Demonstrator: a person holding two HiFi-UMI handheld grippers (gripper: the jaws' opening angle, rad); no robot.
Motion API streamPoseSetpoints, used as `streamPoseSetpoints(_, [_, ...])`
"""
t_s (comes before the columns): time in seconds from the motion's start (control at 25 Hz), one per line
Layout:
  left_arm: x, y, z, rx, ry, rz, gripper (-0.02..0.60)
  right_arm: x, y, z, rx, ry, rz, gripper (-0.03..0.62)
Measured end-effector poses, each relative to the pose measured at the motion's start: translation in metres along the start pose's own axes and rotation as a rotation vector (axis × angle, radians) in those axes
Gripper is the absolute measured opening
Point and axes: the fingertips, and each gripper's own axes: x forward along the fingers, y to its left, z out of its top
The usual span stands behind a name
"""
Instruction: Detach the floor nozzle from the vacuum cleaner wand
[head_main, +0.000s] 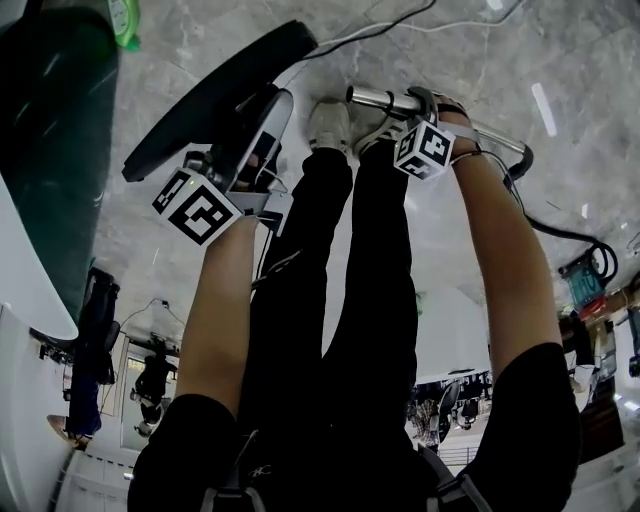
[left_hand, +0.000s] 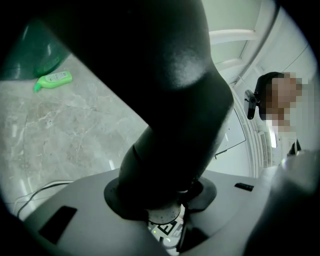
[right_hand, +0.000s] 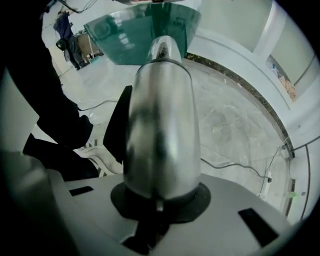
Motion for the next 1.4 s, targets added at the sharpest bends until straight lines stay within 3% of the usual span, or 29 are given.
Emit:
streamPoseSetpoints(0.16, [-0.004,0.026,-0.016,0.027,0.056,0.008,0.144,0.059,-0.008,-0.001,0.04,0.056,-0.017,0.052])
streamPoseSetpoints(0.52, [-0.016,0.081,-0.058,-0.002,0.13,0.06,0.144,0.136,-0.05,-0.029,0.106,0.241,-0.163,0.063])
streamPoseSetpoints(0.76, [0.016,0.097,-0.091,0.004,0.19,0.025,0.144,0.172,-0.058,-0.042,0.151,0.243,-0.146,0.108])
streamPoseSetpoints(1.04, [0.016,0.084,-0.094,0.009,0.217,-0.009,0.144,0.165,-0.049,-0.053,0.301,0.284,-0.143,0.228])
streamPoseSetpoints(1.16, [0.013,0.071,-0.092,0.012,0.219,-0.025,0.144,0.143,-0.053,-0.063,0.37,0.297,-0.179,0.239])
streamPoseSetpoints(1.28, [0.011,0.049,-0.086,0.012,0.204,-0.054,0.144,0.1,-0.06,-0.059,0.424,0.243,-0.213,0.239])
streamPoseSetpoints(1.4, [0.011,0.015,-0.075,0.022,0.175,-0.088,0.144,0.032,-0.062,-0.043,0.57,0.12,-0.205,0.238])
